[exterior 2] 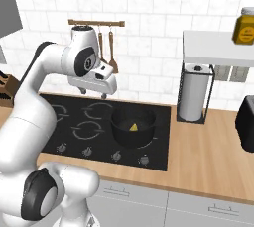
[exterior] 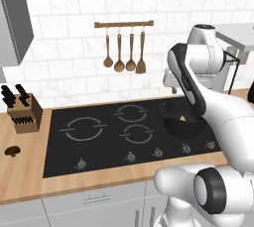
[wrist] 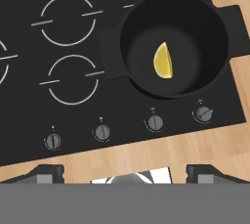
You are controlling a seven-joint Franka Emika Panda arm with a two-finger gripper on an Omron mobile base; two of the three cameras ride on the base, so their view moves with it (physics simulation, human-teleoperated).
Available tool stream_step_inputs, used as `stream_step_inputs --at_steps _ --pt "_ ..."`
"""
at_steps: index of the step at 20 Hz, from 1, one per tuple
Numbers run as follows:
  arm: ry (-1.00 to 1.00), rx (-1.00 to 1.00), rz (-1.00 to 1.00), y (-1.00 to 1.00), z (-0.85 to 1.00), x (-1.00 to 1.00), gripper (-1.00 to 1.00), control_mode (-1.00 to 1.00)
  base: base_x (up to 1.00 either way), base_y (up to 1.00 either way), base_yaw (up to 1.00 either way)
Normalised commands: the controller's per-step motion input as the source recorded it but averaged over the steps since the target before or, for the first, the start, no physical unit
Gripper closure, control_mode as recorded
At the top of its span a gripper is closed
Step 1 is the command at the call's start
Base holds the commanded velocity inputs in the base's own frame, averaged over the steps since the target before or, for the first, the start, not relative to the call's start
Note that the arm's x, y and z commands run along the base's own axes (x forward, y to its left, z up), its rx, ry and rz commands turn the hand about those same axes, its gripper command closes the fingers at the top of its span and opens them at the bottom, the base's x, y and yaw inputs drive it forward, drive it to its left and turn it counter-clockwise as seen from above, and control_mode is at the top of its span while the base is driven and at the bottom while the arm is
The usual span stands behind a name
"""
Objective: Put the mushroom and lemon wedge in the pot. Retrieve the spatula and lightly stir the vegetables in the pot.
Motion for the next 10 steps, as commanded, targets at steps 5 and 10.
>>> stream_step_inputs --at_steps 5,10 --pt "0.00 0.00 0.00 0.00 0.00 -0.02 -1.00 -1.00 0.00 0.00 0.00" --pt "0.00 0.00 0.00 0.00 0.00 0.00 -1.00 1.00 -0.43 0.77 0.01"
